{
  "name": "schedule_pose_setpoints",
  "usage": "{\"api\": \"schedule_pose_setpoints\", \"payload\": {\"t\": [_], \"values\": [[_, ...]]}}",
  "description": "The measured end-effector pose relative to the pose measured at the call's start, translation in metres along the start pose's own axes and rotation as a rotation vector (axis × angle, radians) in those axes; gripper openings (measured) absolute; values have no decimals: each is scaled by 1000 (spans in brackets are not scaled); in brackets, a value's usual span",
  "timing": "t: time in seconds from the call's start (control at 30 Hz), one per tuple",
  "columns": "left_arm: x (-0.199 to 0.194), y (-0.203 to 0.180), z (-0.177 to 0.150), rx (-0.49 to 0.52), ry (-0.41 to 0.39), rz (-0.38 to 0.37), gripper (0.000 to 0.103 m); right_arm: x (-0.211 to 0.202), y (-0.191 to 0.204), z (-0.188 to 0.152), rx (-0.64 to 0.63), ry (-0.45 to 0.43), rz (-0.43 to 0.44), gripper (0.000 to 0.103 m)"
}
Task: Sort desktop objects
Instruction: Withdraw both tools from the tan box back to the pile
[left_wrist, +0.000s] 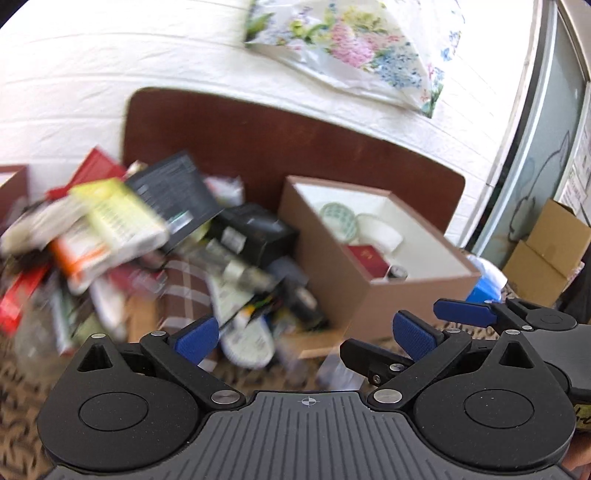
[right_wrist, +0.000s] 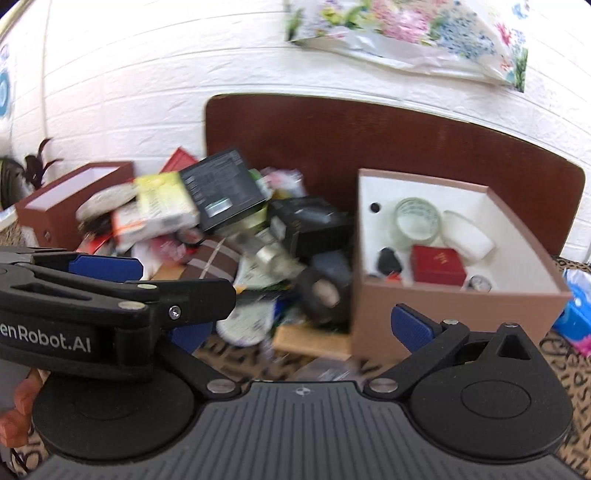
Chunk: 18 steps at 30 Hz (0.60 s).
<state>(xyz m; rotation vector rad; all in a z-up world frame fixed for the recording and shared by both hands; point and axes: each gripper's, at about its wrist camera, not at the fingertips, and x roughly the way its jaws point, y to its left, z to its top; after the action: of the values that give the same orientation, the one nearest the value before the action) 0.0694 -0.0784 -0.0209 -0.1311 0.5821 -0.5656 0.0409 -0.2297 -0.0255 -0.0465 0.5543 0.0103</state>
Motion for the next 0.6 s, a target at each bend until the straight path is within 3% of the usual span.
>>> {"api": "schedule_pose_setpoints", "payload": {"t": [0.3, 0.6], "values": [[-34, 45, -55, -32, 6, 5, 103, -11, 58, -52, -30, -48, 5, 103], [-12, 96, -51, -136, 20, 57, 98, 29, 75, -56, -10, -14, 68, 101]]}}
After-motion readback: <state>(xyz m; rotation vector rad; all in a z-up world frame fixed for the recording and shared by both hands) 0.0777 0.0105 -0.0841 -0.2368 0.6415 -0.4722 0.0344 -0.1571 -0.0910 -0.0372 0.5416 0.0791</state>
